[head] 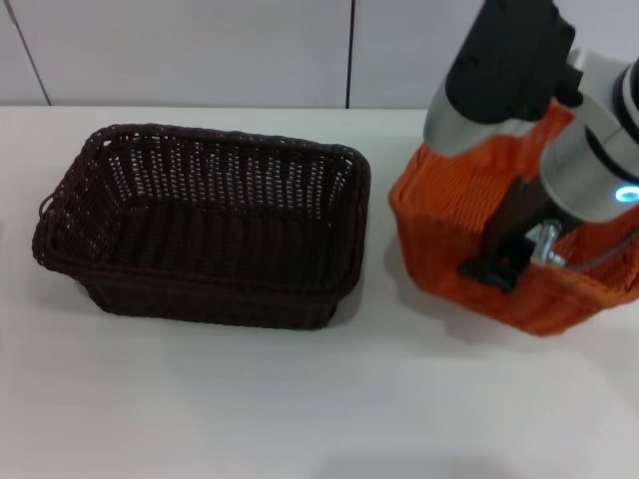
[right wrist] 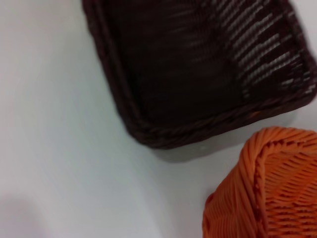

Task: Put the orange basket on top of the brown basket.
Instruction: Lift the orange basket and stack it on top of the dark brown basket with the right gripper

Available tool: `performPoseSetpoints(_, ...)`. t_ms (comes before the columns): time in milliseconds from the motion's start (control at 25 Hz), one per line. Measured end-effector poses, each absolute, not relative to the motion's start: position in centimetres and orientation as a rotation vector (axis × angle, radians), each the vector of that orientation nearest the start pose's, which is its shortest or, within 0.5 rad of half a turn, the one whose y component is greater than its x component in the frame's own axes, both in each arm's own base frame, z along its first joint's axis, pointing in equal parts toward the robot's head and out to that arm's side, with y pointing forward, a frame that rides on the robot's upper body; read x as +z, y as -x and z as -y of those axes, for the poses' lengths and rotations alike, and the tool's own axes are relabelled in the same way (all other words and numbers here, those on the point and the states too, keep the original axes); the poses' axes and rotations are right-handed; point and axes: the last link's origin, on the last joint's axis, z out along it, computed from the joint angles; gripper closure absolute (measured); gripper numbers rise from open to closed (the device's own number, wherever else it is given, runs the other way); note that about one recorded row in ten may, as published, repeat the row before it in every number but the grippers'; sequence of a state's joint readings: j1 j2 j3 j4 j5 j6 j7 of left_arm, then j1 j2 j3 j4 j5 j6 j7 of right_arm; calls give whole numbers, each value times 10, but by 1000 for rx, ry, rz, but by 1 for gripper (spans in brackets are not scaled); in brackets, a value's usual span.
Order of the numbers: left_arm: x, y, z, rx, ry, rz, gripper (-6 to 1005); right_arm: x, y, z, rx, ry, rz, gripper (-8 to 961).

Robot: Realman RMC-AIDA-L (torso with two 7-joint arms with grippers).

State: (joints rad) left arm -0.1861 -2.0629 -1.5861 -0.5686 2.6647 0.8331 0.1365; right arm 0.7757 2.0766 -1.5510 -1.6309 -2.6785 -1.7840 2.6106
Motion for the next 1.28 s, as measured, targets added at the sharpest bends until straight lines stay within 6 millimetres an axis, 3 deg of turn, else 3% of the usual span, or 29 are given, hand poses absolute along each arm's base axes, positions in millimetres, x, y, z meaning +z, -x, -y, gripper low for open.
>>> performPoseSetpoints(360,68,382,-320,-421,1240,584,197,20,-56,-341,-641,2573,-252,790)
performPoseSetpoints(520,70,384,-319,-418,1231,588,197,14,-38,-335,-698,2496,81,782)
performPoseSetpoints(560,70,384,-319,-417,1231,589,197,14,-38,-335,-698,2496,81,780)
performPoseSetpoints(600,69,386,-319,-413,1231,592,197,10,-30,-330,-730,2462,251,778)
performPoseSetpoints(720,68,387,-318,-409,1233,598,197,6,-20,-323,-754,2425,445,773)
performPoseSetpoints(760,67,387,-318,-407,1235,601,197,3,-14,-316,-755,2411,604,771)
performPoseSetpoints(880,64,388,-317,-401,1241,605,197,0,-13,-313,-756,2402,682,765)
performPoseSetpoints(920,63,389,-317,-396,1244,610,197,-4,-12,-307,-756,2381,829,763)
performPoseSetpoints(960,62,388,-318,-397,1247,610,197,-4,-12,-307,-756,2381,829,761)
performPoseSetpoints(1000,61,389,-318,-393,1251,614,197,-8,-14,-303,-754,2356,959,759)
performPoseSetpoints(1040,60,389,-319,-391,1255,616,197,-8,-14,-303,-754,2356,959,758)
performPoseSetpoints(1120,58,389,-320,-387,1259,619,197,-15,-18,-301,-755,2310,1118,754)
performPoseSetpoints(1280,58,389,-319,-395,1254,622,197,-18,-24,-305,-789,2283,1193,746)
